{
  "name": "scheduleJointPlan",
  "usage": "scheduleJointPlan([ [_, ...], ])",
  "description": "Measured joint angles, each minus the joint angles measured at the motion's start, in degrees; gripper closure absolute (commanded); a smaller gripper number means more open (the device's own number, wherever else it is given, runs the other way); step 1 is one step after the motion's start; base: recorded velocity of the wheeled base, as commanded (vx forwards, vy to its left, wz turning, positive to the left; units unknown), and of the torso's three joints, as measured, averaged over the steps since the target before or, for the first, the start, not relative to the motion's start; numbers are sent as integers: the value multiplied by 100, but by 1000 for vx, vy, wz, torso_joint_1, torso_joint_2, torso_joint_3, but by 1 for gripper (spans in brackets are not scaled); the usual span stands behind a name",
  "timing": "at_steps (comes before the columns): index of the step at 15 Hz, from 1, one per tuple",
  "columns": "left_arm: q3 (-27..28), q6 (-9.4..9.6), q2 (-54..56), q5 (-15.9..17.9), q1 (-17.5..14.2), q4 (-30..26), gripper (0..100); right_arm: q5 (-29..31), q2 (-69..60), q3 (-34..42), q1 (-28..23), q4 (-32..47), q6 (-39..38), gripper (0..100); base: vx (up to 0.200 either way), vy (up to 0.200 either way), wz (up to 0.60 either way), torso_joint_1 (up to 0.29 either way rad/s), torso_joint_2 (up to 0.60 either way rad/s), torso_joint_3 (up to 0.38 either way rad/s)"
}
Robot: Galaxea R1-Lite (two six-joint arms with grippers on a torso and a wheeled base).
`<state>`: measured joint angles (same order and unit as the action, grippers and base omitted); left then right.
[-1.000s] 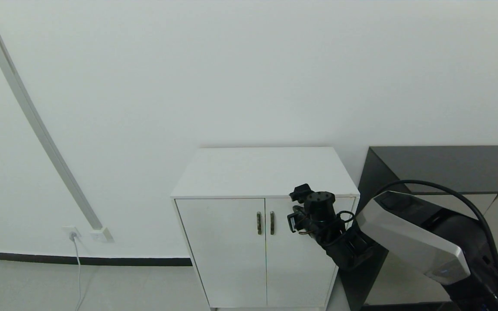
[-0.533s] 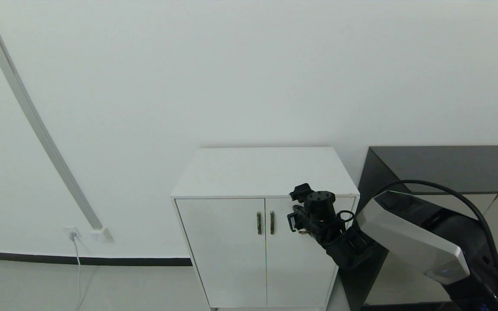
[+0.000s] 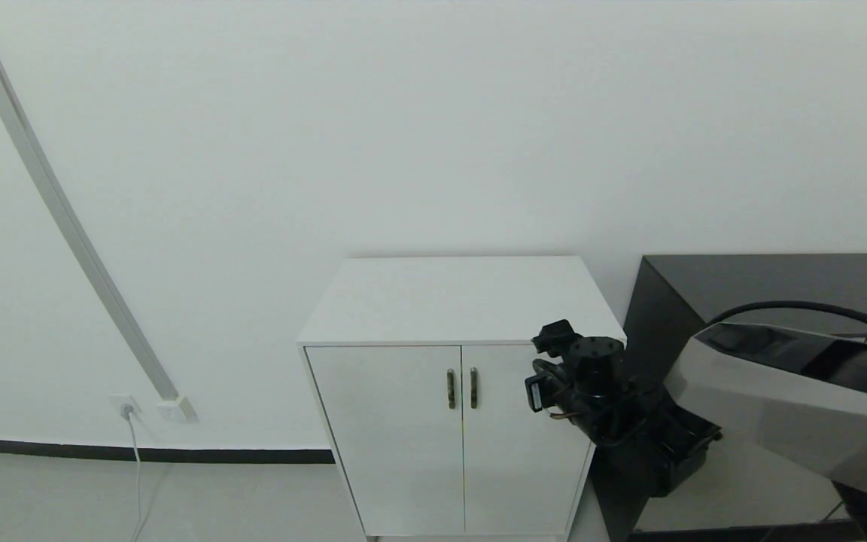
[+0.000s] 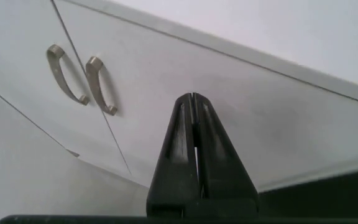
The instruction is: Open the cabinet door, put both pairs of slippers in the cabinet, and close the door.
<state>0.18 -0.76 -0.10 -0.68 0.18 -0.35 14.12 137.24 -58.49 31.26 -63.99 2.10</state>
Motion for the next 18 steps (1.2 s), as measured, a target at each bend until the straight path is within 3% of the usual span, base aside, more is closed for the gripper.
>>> scheduleJointPlan([
  [4,0,0,0,0,0,0,100,323,-974,1232,-174,-452,0,100,0,0,0,0,0,0],
  [10,0,-2,0,0,0,2,100,877,-1734,2729,-747,-1914,0,100,0,0,0,0,0,0],
  [14,0,0,0,2,0,0,100,909,-2423,3730,-1343,-2066,0,100,0,0,0,0,0,0],
  [18,0,-2,0,0,0,0,100,906,-3380,4679,-1560,-2050,1,100,0,0,0,0,0,0],
])
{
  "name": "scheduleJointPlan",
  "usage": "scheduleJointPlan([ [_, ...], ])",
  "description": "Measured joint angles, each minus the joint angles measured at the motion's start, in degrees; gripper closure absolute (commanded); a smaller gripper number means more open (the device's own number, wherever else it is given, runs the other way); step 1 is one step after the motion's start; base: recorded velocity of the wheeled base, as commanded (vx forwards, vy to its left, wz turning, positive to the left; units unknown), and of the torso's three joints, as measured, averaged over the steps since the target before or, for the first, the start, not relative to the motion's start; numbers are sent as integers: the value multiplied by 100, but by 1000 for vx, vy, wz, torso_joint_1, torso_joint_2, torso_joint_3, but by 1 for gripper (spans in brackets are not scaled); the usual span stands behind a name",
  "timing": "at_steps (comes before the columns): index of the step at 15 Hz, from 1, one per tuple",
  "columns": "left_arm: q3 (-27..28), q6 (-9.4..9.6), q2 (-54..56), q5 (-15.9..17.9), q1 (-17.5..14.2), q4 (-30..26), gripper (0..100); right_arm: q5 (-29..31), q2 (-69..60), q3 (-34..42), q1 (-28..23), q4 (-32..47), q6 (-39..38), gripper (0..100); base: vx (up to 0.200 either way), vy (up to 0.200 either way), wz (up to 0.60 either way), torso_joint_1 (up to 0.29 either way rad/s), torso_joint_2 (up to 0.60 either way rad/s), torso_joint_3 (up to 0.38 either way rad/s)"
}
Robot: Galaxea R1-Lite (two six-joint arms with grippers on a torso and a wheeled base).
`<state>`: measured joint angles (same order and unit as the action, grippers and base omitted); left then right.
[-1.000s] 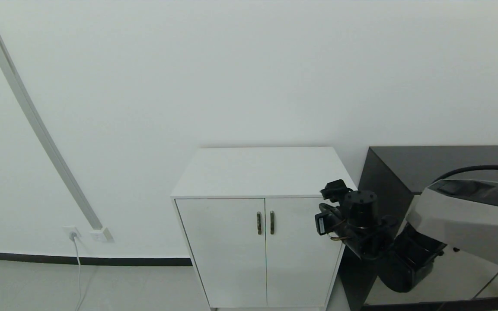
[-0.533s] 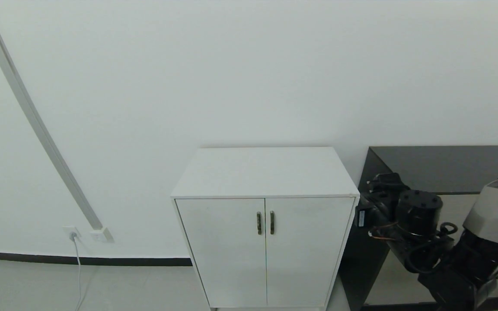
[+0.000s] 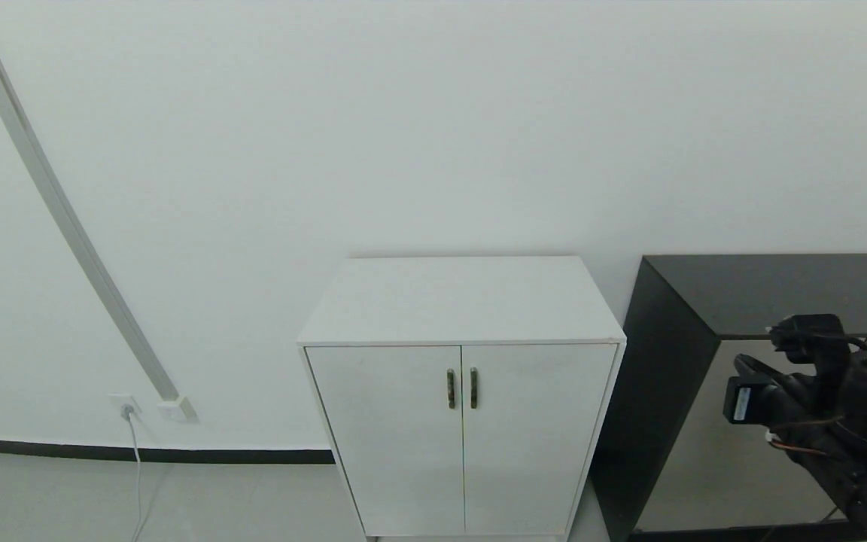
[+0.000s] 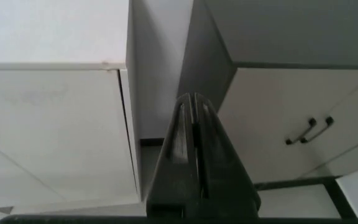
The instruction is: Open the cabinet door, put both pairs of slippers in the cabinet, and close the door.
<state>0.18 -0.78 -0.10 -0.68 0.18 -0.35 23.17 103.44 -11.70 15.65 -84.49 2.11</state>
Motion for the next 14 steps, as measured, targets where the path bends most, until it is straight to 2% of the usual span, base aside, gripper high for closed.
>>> scheduleJointPlan([
  [4,0,0,0,0,0,2,100,2,-964,964,-249,61,34,100,0,0,0,0,0,0],
  [6,0,2,0,0,0,0,100,-16,-1435,1111,-361,525,34,100,0,0,0,0,0,0],
  [9,0,0,0,0,0,0,100,-76,-2343,1161,-430,1719,24,100,0,0,0,0,0,0],
  [14,0,2,0,0,0,0,100,-277,-4492,1170,-455,4500,-224,100,0,0,0,0,0,0],
])
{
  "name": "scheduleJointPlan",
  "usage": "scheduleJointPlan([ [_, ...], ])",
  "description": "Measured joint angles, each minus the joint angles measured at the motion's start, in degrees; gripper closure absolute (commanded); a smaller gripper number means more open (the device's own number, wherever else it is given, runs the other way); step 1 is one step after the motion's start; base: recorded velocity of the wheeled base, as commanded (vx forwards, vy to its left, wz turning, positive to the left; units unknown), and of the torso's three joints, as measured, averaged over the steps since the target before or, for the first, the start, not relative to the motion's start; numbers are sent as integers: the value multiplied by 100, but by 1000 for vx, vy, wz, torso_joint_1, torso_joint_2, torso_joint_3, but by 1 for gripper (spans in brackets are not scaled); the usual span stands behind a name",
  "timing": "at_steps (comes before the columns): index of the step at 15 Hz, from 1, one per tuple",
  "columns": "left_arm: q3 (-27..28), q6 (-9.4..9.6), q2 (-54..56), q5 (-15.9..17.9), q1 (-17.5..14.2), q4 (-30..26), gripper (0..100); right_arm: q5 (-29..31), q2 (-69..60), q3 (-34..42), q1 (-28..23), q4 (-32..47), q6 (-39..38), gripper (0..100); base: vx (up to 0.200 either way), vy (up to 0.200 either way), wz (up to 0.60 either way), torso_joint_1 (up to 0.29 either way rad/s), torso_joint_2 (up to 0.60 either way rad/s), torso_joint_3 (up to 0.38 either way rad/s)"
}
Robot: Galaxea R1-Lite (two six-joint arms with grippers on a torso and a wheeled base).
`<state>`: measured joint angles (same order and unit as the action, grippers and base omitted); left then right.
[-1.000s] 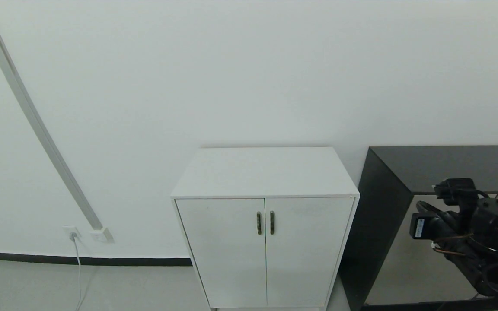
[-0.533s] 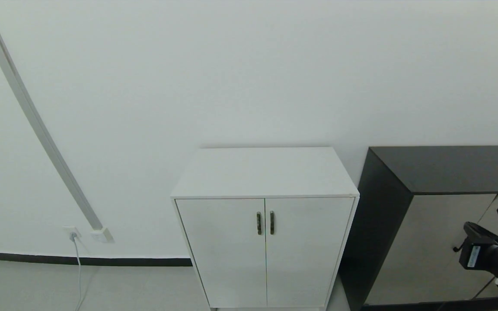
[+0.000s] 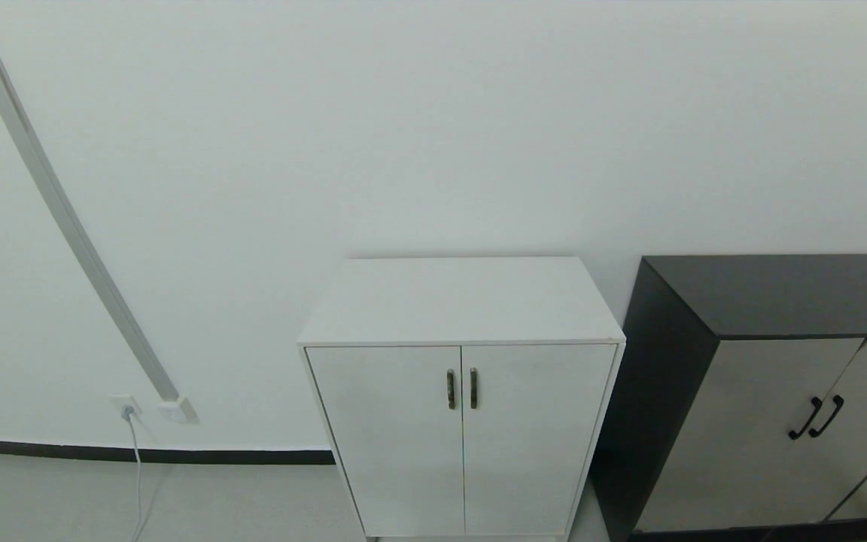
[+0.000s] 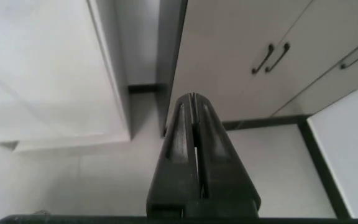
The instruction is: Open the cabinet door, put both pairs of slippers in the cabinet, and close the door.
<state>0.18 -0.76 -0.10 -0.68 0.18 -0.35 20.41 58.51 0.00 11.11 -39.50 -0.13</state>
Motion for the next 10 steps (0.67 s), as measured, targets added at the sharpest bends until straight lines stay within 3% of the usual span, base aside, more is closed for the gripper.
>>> scheduleJointPlan([
  [7,0,0,0,0,2,2,100,-924,-3755,-77,35,3413,68,100,0,0,0,0,0,0],
  [10,0,5,0,0,0,0,100,-1115,-4777,-88,60,3899,62,100,0,0,0,0,0,0],
])
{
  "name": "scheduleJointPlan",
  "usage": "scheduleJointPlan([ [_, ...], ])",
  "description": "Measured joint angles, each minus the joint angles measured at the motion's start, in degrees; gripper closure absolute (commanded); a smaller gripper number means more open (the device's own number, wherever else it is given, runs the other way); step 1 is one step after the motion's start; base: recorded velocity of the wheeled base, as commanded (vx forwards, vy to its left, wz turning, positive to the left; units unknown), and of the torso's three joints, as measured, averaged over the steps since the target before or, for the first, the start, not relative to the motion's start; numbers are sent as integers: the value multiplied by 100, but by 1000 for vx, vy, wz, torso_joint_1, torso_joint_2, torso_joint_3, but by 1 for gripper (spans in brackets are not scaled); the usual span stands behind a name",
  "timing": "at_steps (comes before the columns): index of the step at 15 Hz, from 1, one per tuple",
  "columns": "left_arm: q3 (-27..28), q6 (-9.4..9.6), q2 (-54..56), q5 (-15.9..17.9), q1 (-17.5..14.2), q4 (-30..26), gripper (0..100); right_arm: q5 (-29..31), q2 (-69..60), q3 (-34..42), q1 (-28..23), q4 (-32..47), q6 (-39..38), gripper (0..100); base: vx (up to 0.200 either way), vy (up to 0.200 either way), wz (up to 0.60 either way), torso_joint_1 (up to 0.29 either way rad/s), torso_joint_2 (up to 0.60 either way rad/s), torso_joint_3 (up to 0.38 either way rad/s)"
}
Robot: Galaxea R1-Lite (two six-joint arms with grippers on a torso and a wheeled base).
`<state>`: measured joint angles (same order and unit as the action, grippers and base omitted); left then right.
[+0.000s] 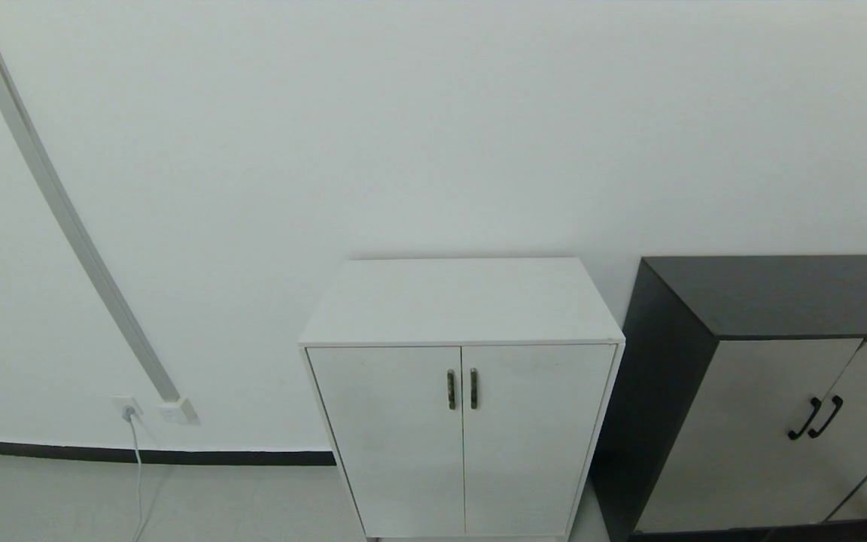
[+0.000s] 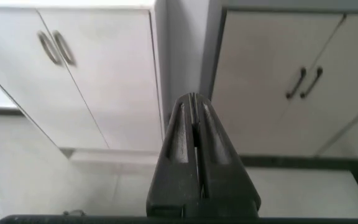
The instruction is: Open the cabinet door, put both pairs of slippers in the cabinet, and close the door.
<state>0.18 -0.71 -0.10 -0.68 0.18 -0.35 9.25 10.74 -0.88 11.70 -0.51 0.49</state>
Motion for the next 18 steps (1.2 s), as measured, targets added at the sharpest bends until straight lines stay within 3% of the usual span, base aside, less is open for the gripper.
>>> scheduleJointPlan([
  [4,0,0,0,0,0,0,100,-66,-455,-20,4,2,77,100,0,0,0,0,0,0],
  [9,0,0,0,0,0,-2,100,-1313,-540,-9,61,59,330,100,0,0,0,0,0,0],
  [13,0,-5,0,2,0,0,100,-1253,-378,67,756,87,11,100,0,0,0,0,0,0],
  [18,0,-7,0,0,0,0,100,-1128,-232,67,-451,80,88,100,0,0,0,0,0,0],
])
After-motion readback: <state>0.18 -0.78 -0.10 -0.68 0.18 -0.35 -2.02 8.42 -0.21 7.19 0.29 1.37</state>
